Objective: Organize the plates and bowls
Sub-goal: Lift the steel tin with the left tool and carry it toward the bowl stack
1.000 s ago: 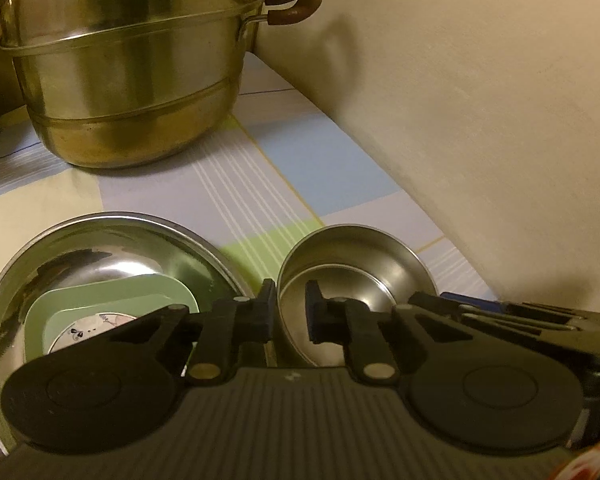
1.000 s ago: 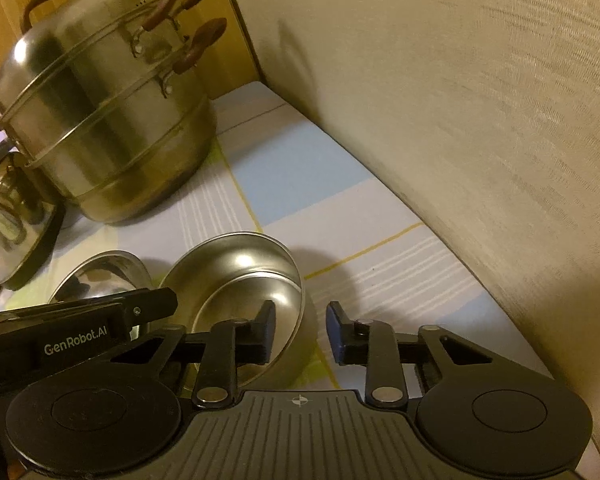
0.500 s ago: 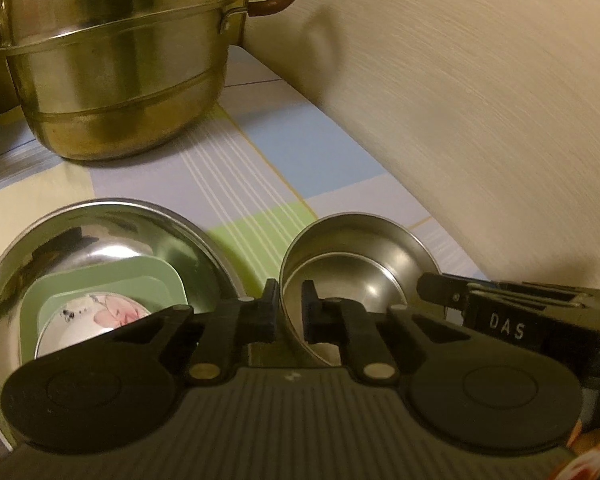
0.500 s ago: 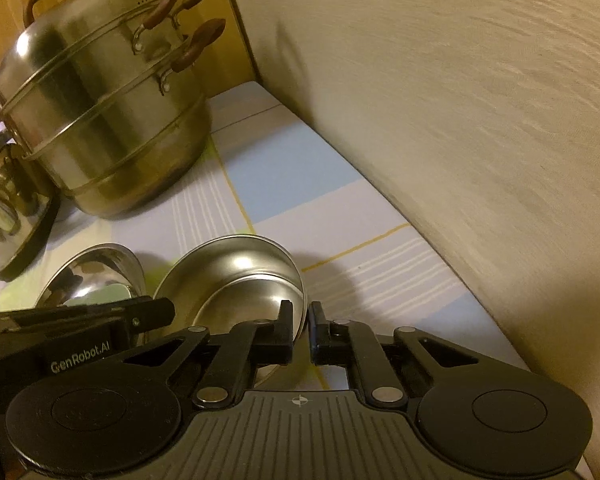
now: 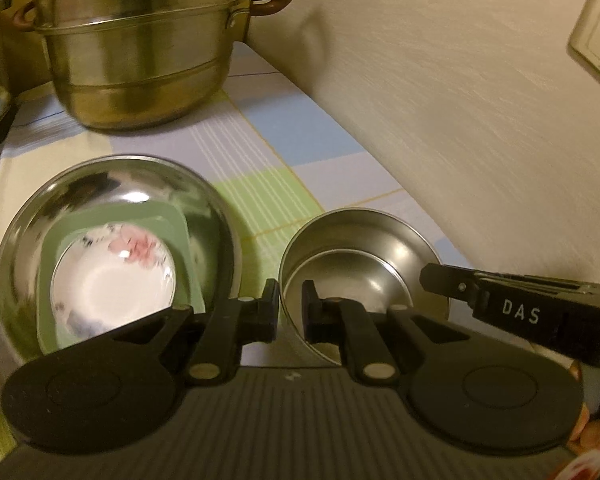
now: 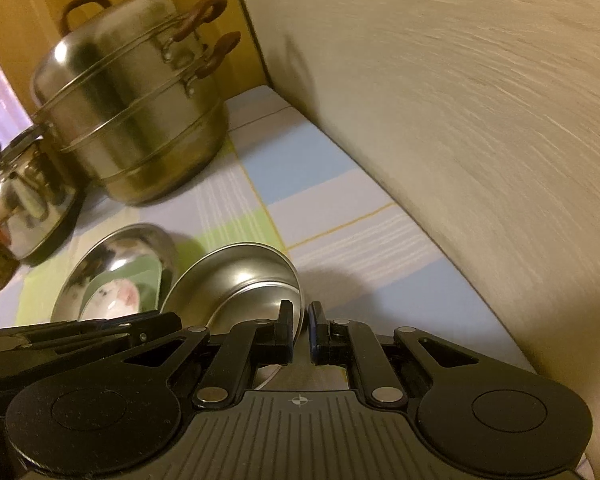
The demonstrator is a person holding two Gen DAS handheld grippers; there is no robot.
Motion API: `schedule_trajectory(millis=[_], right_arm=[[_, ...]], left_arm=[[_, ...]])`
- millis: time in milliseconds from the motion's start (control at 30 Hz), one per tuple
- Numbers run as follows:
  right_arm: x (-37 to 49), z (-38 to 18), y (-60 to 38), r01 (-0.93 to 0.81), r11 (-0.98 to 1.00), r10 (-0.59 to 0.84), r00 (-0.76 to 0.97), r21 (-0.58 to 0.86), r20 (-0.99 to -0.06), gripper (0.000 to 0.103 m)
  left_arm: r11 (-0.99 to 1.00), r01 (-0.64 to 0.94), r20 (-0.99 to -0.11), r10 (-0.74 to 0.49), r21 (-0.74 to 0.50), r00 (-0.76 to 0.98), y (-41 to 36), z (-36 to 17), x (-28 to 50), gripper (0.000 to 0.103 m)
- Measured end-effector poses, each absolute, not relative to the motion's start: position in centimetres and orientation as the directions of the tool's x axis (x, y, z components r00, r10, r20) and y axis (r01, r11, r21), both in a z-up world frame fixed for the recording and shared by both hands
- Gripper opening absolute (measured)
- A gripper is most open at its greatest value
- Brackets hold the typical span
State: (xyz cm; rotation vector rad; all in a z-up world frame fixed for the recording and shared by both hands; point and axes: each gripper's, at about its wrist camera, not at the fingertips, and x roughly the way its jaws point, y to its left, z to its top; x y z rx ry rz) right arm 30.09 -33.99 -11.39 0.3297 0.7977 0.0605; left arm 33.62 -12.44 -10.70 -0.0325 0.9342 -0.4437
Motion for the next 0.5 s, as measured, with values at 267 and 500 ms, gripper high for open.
schedule_trajectory(millis=[267,500], right_arm=[[25.8,-10.6,-33.2,0.027,0.946,0.217,0.688,0.323,-0.692,0.008],[21.8,-9.9,-31.9,-0.031,0.943,0.264,0.673,0.33,-0.691,0.008]], left_arm=[[0.923,0.317,-0.759,-0.365,-0.219,0.539,-10.8,-9.2,28.7,0.01],[0.938,0.269,-0.745,-0.34,-0.221,0.574,-9.1,-7.9,23.9,0.01]])
